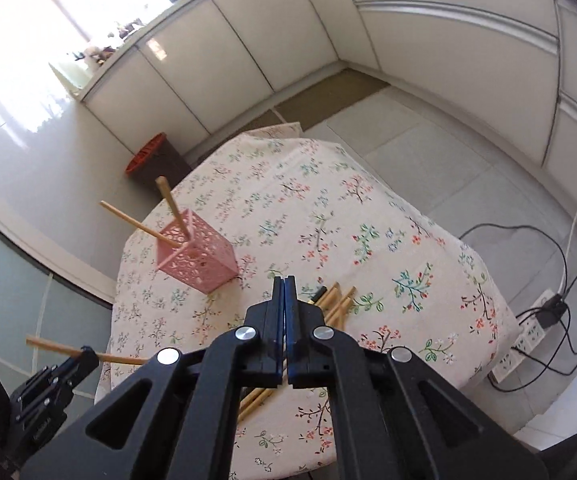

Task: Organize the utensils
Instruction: 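Carry the chopstick upright over the pink basket with the right tool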

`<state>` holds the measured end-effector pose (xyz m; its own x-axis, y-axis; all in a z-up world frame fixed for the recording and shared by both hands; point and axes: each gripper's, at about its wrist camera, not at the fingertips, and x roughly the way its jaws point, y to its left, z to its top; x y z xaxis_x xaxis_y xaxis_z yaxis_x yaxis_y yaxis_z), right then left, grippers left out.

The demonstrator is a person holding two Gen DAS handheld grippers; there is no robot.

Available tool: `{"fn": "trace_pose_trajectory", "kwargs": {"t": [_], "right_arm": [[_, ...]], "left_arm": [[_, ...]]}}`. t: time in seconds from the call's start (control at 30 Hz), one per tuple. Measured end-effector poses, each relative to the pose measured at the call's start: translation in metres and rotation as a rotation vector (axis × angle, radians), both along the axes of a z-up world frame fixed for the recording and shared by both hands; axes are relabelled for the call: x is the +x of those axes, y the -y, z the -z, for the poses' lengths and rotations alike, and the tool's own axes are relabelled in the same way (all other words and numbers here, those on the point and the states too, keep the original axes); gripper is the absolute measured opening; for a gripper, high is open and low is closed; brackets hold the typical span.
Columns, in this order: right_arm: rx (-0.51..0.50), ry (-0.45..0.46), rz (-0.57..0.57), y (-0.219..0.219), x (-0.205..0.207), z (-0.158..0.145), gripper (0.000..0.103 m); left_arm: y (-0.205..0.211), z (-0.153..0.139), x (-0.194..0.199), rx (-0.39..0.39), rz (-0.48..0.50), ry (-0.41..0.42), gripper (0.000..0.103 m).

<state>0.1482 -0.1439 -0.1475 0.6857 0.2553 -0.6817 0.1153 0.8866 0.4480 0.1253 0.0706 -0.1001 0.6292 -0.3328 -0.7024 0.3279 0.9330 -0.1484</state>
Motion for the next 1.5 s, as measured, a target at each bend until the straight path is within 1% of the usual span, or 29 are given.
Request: {"fn": "trace_pose_trajectory", "kwargs": {"t": [0.03, 0.1, 0.17, 0.2, 0.23, 0.27, 0.3, 0.33, 0.37, 0.4, 0.47, 0.53, 0.57, 0.6, 0.63, 0.67, 0.7, 0.73, 0.77, 0.83, 0.9, 1.0, 1.2, 1.3, 1.5], "right_arm": [[-0.011, 0.011, -0.013, -0.003, 0.000, -0.003, 0.000], [-0.031, -0.014, -0.024, -0.006, 0.003, 0.003, 0.000], [-0.022, -0.080, 0.019, 0.002, 0.011, 0.021, 0.001], [-0.005, -0.132, 0.049, 0.012, 0.017, 0.033, 0.001], [-0.009, -0.189, 0.065, 0.019, 0.022, 0.045, 0.005], [-0.047, -0.255, 0.079, 0.025, 0.027, 0.056, 0.007], [-0.073, -0.301, 0.127, 0.035, 0.029, 0.068, 0.012], [-0.089, -0.329, 0.154, 0.042, 0.029, 0.076, 0.020], [-0.113, -0.351, 0.159, 0.045, 0.031, 0.083, 0.028], [-0.137, -0.383, 0.158, 0.045, 0.035, 0.092, 0.045], [-0.163, -0.433, 0.125, 0.040, 0.041, 0.110, 0.046], [-0.263, -0.492, 0.106, 0.031, 0.049, 0.129, 0.046], [-0.315, -0.505, 0.092, 0.027, 0.050, 0.137, 0.040], [-0.378, -0.469, 0.077, 0.019, 0.049, 0.136, 0.029], [-0.407, -0.447, 0.038, 0.010, 0.049, 0.137, 0.008], [-0.440, -0.442, 0.033, 0.004, 0.050, 0.138, 0.006], [-0.443, -0.436, 0.039, 0.004, 0.050, 0.139, 0.006], [-0.422, -0.434, 0.047, 0.006, 0.051, 0.140, 0.006], [-0.386, -0.432, 0.046, 0.009, 0.052, 0.139, 0.006], [-0.276, -0.418, 0.038, 0.017, 0.053, 0.138, 0.006], [-0.208, -0.381, 0.038, 0.020, 0.048, 0.126, 0.005], [-0.106, -0.293, 0.019, 0.022, 0.039, 0.103, 0.006], [-0.036, -0.125, -0.039, 0.011, 0.021, 0.049, 0.006], [-0.030, -0.043, -0.075, 0.003, 0.009, 0.025, 0.006], [-0.006, 0.038, -0.142, -0.004, -0.008, -0.015, 0.006]], "left_arm": [[0.000, -0.002, 0.000, -0.011, -0.007, 0.009, 0.007], [-0.002, -0.001, 0.003, -0.015, -0.009, 0.003, 0.007], [-0.004, 0.003, 0.004, -0.010, -0.021, -0.014, 0.007], [-0.007, 0.005, 0.004, -0.011, -0.023, -0.021, 0.007], [-0.009, 0.004, 0.003, -0.013, -0.024, -0.021, 0.007], [-0.010, 0.004, 0.003, -0.019, -0.027, -0.022, 0.007], [-0.014, 0.004, 0.003, -0.026, -0.028, -0.023, 0.007], [-0.016, 0.004, 0.004, -0.034, -0.027, -0.023, 0.007], [-0.016, 0.004, 0.004, -0.039, -0.023, -0.021, 0.007], [-0.017, 0.004, 0.004, -0.042, -0.018, -0.023, 0.007], [-0.017, 0.006, 0.007, -0.049, -0.006, -0.031, 0.007], [-0.019, 0.008, 0.010, -0.056, -0.006, -0.039, 0.007], [-0.020, 0.008, 0.012, -0.066, -0.009, -0.043, 0.007], [-0.023, 0.009, 0.013, -0.075, -0.010, -0.046, 0.007], [-0.025, 0.009, 0.014, -0.081, -0.011, -0.048, 0.007], [-0.025, 0.010, 0.014, -0.081, -0.014, -0.049, 0.007], [-0.026, 0.010, 0.015, -0.080, -0.016, -0.051, 0.007], [-0.028, 0.010, 0.015, -0.084, -0.020, -0.053, 0.007], [-0.029, 0.010, 0.016, -0.088, -0.022, -0.055, 0.007], [-0.031, 0.010, 0.015, -0.092, -0.026, -0.053, 0.007], [-0.034, 0.009, 0.014, -0.098, -0.031, -0.047, 0.007], [-0.037, 0.003, 0.011, -0.108, -0.042, -0.028, 0.007], [-0.040, -0.009, 0.004, -0.120, -0.061, 0.011, 0.007], [-0.041, -0.017, 0.001, -0.128, -0.070, 0.033, 0.007], [-0.041, -0.034, 0.000, -0.129, -0.093, 0.070, 0.007]]}}
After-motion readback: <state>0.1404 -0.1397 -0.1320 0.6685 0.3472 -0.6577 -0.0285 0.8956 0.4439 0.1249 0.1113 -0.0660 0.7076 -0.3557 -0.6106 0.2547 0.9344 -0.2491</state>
